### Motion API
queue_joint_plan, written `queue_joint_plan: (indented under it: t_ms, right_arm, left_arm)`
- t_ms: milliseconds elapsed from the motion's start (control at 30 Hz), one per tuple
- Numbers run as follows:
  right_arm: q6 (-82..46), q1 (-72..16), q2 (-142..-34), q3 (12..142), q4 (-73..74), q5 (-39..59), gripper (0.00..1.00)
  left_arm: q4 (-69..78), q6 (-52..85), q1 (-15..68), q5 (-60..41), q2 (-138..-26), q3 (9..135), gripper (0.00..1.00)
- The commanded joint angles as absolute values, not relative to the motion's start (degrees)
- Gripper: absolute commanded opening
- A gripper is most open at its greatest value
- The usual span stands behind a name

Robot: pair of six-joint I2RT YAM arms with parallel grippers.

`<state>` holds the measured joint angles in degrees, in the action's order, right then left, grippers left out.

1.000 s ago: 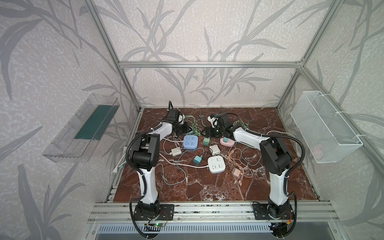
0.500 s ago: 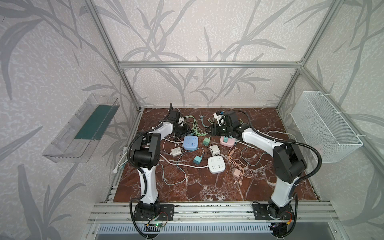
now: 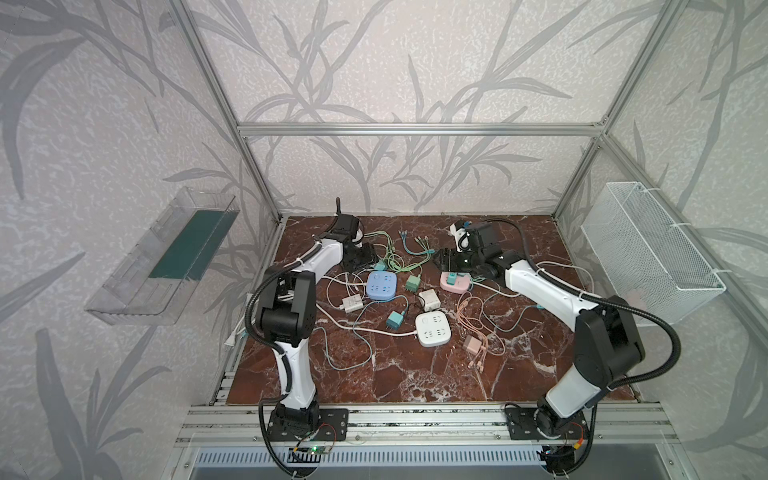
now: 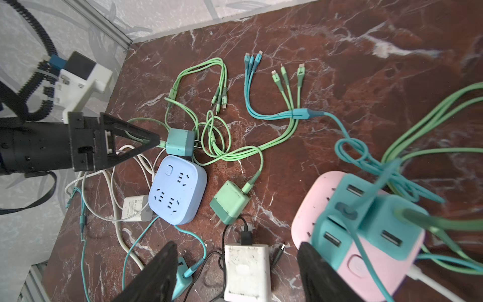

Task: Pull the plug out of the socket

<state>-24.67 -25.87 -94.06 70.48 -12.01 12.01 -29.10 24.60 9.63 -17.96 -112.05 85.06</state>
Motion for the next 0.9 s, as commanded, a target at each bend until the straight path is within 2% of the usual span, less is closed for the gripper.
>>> queue_joint_plan:
  t_ms: [0, 267, 500, 667, 867]
  right_arm:
    - [-23.1, -25.1, -89.9, 68.5, -12.9, 7.7, 0.73]
    - [-21.5, -23.3, -81.8, 60.8, -11.7, 3.5, 0.75]
    - [-23.5, -17.5, -77.1, 55.0, -11.7, 4.8, 0.76]
    - [-24.6, -13.2, -77.1, 51.8, -11.0, 8.3, 0.75]
    - [-24.4, -9.8, -81.1, 50.6, -10.5, 13.5, 0.67]
  left_arm:
    - [-32.2, 23.4, 9.5, -13.3, -108.4, 86.6, 0.62]
    - [-30.8, 22.1, 12.6, -5.0, -101.8, 84.4, 0.70]
    - [-26.7, 20.6, 20.1, 1.5, -98.0, 82.3, 0.75]
    - [-19.9, 21.3, 27.3, 1.7, -97.9, 79.1, 0.76]
    - [-15.7, 20.7, 34.0, -0.2, -102.8, 80.4, 0.76]
